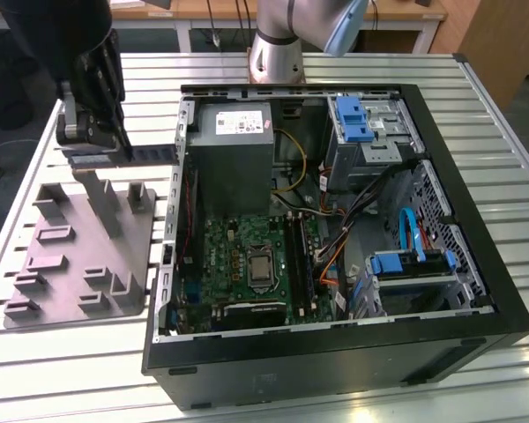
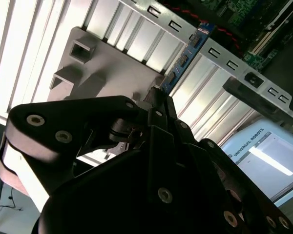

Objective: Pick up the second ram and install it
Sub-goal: 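Pick up the second ram and move it above second insertion slot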

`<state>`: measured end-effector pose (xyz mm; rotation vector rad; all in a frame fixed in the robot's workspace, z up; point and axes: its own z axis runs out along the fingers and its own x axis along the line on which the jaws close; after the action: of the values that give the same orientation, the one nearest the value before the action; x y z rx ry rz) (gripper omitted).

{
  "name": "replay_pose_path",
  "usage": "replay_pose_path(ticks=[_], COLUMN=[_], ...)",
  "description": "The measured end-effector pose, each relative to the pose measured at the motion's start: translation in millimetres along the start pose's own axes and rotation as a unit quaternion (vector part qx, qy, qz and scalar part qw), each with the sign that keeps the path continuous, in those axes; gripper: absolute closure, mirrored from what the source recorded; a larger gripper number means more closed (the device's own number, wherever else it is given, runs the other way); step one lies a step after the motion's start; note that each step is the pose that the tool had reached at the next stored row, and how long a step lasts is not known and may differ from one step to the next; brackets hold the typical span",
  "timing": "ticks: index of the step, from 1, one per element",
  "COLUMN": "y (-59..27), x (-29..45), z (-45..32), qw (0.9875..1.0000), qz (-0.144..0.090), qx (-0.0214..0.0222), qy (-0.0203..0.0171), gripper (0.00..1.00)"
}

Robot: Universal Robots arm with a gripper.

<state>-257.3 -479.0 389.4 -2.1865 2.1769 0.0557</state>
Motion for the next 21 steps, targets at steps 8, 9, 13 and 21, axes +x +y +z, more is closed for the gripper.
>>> replay_pose_path(ticks=[8,9,13,21], y=[-20.0,-22.4,-32.1,-51.2], x=[0.1,0.1,0.1,0.2], z=[0.3,0.4,0.5,0.8], qw=[1.0,1.0,1.0,1.0], qz=[0.0,0.0,0.0,0.0], qx=[-0.0004,-0.0004,-0.0006,-0.001], qy=[0.0,0.0,0.0,0.0], gripper=[0.86,0.86,0.86,0.86])
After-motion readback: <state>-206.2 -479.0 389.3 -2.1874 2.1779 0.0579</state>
